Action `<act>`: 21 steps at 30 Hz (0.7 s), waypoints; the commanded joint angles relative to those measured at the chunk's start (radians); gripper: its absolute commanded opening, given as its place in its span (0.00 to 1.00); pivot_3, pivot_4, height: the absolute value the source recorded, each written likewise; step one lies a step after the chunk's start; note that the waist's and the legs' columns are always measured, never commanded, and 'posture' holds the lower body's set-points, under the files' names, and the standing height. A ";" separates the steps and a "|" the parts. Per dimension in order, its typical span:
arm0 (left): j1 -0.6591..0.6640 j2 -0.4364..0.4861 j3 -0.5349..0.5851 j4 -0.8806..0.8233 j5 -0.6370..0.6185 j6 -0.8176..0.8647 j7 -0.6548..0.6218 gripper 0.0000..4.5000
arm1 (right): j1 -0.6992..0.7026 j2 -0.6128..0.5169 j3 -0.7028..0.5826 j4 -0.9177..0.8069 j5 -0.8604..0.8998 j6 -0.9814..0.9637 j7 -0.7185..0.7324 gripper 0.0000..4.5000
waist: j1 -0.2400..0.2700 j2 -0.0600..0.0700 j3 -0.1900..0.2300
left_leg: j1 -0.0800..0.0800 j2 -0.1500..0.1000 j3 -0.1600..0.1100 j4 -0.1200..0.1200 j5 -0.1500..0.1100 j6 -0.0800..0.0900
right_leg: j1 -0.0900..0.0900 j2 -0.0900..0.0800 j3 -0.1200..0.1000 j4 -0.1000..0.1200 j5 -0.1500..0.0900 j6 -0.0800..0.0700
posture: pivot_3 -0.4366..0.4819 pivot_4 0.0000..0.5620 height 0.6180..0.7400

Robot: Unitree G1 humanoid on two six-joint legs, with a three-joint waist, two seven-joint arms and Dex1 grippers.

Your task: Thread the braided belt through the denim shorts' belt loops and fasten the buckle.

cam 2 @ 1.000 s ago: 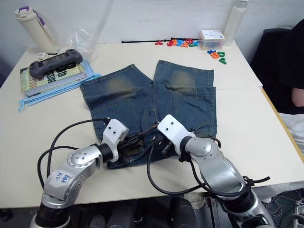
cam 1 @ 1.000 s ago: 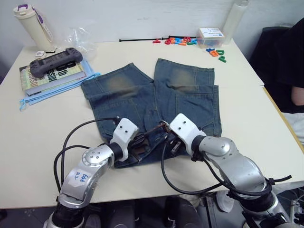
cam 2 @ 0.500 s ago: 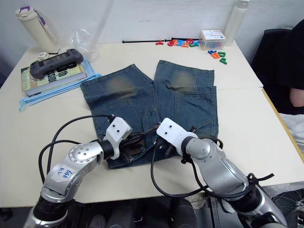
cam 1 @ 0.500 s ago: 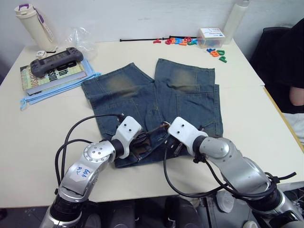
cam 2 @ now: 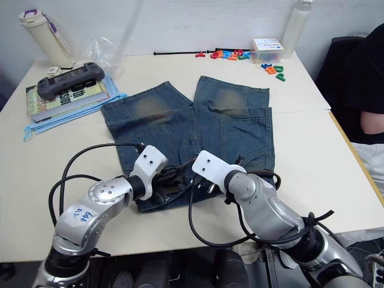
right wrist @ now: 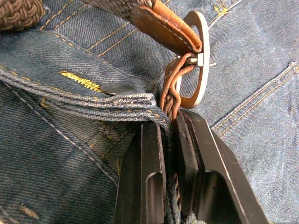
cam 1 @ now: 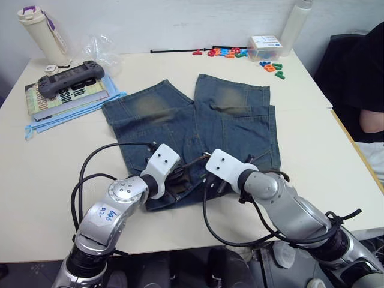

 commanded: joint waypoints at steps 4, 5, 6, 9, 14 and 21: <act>0.003 -0.027 -0.002 -0.030 0.004 0.014 0.031 0.00 | -0.015 0.019 0.009 -0.022 -0.010 -0.027 0.003 0.01 | 0.000 0.000 0.000 | 0.000 0.000 0.000 0.001 0.000 0.000 | 0.000 0.000 0.000 0.001 0.000 0.000 | 0.48 0.27 0.80; 0.001 -0.030 -0.003 -0.028 0.003 0.013 0.032 0.00 | -0.016 0.017 0.011 -0.022 -0.012 -0.028 0.005 0.01 | 0.000 0.000 0.000 | 0.000 0.000 0.000 0.001 0.000 0.000 | 0.000 0.000 0.000 0.001 0.000 0.000 | 0.48 0.27 0.80; -0.008 -0.039 -0.008 -0.018 0.003 0.008 0.034 0.00 | -0.015 0.020 0.013 -0.022 -0.012 -0.030 0.006 0.01 | 0.000 0.000 0.000 | 0.000 0.000 0.000 0.001 0.000 0.000 | 0.000 0.000 0.000 0.001 0.000 0.000 | 0.48 0.27 0.80; -0.048 -0.070 -0.031 0.021 0.003 -0.017 0.033 0.00 | -0.016 0.020 0.029 -0.024 -0.012 -0.039 0.015 0.01 | 0.002 0.000 0.000 | 0.000 0.000 0.000 0.003 0.000 0.000 | 0.000 0.000 0.000 0.002 0.000 0.000 | 0.48 0.27 0.80; -0.098 -0.100 -0.088 0.066 0.016 -0.071 0.020 0.00 | -0.033 -0.002 0.084 -0.016 -0.028 -0.061 0.038 0.01 | 0.003 0.000 0.000 | -0.001 0.000 0.000 0.006 -0.001 0.001 | 0.000 -0.001 0.000 0.004 0.000 0.000 | 0.48 0.27 0.80; -0.043 -0.033 -0.059 0.016 0.018 -0.111 -0.036 0.00 | -0.007 0.041 0.054 0.004 -0.028 -0.046 0.034 0.01 | 0.002 0.000 0.000 | -0.001 0.000 0.000 0.007 -0.001 0.001 | 0.000 -0.001 0.000 0.004 0.000 0.000 | 0.48 0.27 0.80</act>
